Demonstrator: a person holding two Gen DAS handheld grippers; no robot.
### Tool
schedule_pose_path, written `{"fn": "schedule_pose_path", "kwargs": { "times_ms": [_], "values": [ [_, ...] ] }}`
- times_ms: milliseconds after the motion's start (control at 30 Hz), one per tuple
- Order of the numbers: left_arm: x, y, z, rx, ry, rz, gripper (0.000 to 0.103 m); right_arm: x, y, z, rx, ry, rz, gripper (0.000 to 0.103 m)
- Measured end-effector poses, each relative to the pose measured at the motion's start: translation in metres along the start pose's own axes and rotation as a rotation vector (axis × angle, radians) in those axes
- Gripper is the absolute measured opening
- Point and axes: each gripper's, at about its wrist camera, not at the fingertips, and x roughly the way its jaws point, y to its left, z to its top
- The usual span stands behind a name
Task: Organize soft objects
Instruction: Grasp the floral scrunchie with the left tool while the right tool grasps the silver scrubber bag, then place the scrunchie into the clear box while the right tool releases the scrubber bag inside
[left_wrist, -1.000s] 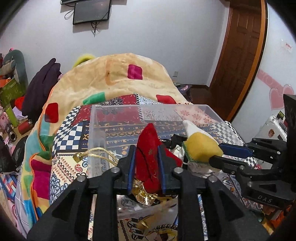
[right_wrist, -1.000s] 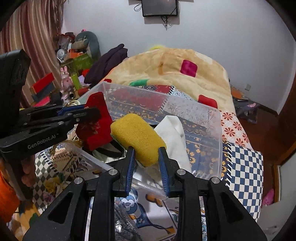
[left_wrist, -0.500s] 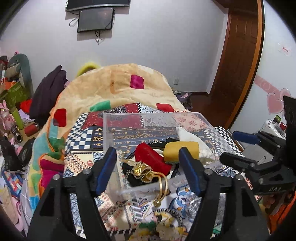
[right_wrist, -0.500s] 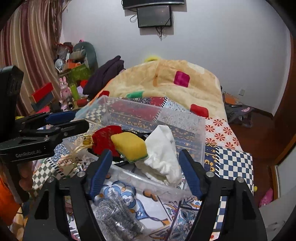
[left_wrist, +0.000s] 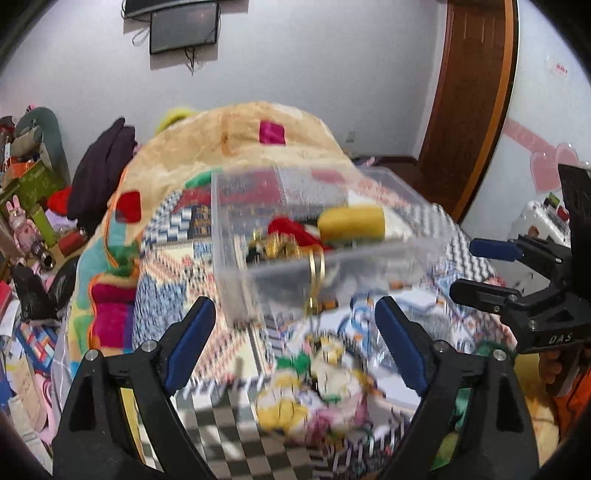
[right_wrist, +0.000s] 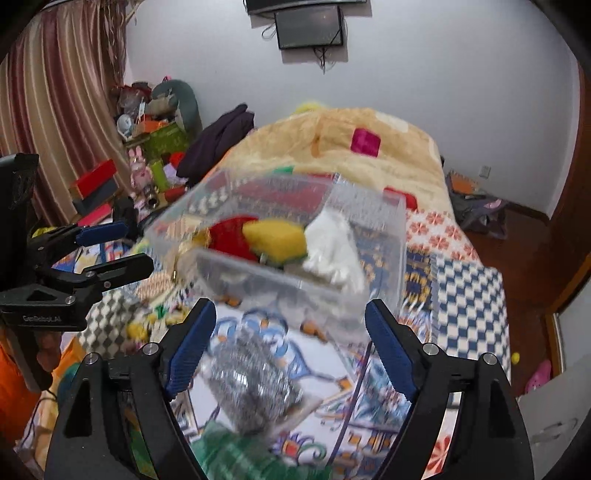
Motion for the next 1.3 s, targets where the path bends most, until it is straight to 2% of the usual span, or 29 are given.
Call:
{"fn": "schedule_pose_path", "kwargs": {
  "times_ms": [400, 500, 567, 633, 900, 1067, 1300],
  "values": [
    [0.030, -0.002, -0.050, -0.015, 0.148, -0.021, 0.089, 0.033, 0.013, -0.033, -0.008, 0.163, 0.064, 0.081],
    [0.032, -0.007, -0.058, -0.005, 0.153, -0.017, 0.089, 0.037, 0.015, -0.034, -0.020, 0.188, 0.070, 0.080],
    [0.031, -0.010, -0.059, 0.007, 0.141, -0.009, 0.089, 0.040, 0.017, -0.035, -0.029, 0.200, 0.068, 0.074],
    [0.030, -0.012, -0.060, 0.012, 0.134, -0.011, 0.082, 0.042, 0.017, -0.036, -0.040, 0.209, 0.066, 0.063],
    [0.020, -0.013, -0.067, 0.047, 0.122, -0.002, 0.037, 0.036, 0.016, -0.039, -0.051, 0.189, 0.075, 0.038],
    [0.006, -0.009, -0.066, 0.044, 0.090, 0.011, 0.027, 0.028, 0.014, -0.037, -0.042, 0.159, 0.074, 0.028],
    [-0.023, -0.005, -0.053, 0.035, 0.016, 0.006, 0.026, 0.009, 0.010, -0.033, -0.021, 0.097, 0.065, 0.025]
  ]
}}
